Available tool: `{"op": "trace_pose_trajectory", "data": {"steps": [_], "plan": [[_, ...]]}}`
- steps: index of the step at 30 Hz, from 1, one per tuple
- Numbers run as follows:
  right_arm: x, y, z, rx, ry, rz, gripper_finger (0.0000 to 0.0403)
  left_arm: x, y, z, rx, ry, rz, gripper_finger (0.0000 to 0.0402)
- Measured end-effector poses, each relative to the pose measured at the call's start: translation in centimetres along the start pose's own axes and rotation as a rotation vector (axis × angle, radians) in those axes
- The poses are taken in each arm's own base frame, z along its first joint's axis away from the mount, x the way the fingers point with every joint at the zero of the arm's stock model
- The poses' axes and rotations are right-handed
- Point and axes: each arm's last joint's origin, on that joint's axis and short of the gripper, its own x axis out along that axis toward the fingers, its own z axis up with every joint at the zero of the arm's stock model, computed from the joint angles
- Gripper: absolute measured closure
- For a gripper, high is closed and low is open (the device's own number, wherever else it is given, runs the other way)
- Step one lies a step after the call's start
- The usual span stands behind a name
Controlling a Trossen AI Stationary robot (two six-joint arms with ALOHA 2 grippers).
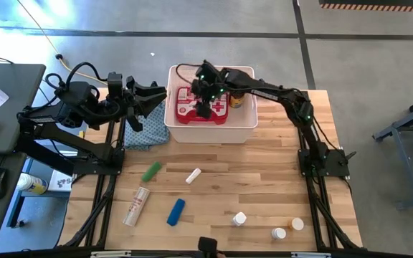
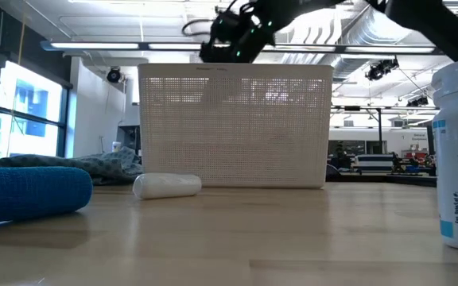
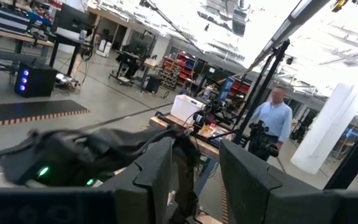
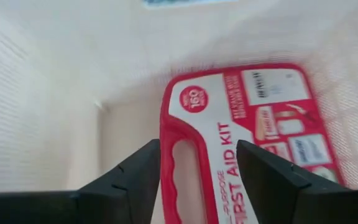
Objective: Pick & place medical supplies in basket/bin
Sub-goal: Put the green bandage into the white bin
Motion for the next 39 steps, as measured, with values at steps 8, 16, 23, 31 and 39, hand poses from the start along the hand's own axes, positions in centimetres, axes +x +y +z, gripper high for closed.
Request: {"op": "trace_pose_trajectory", "data": {"steps": [8, 16, 23, 31, 39], "plan": [[-8.4, 1.3, 1.5, 0.112, -0.096, -0.045, 0.0203, -0.4, 0.7, -1.0, 0.103, 0.099, 0.078, 0.0231], [-17.9, 4.7, 0.4, 0.299, -0.087, -0.010, 0.0204, -0.3, 1.6, -3.8, 0.148, 0.352, 0.163, 0.0231], [-23.8, 9.5, -1.5, 0.320, -0.049, -0.032, 0.0204, -0.2, 2.3, -7.6, 0.060, 0.710, 0.230, 0.0231], [-27.6, 14.4, -2.9, 0.348, -0.073, -0.001, 0.0204, -1.6, 3.4, -10.3, -0.081, 1.092, 0.417, 0.0232], [-29.0, 18.0, -3.7, 0.298, -0.094, 0.031, 0.0204, -1.5, 4.2, -13.0, -0.005, 1.349, 0.658, 0.0232]]}}
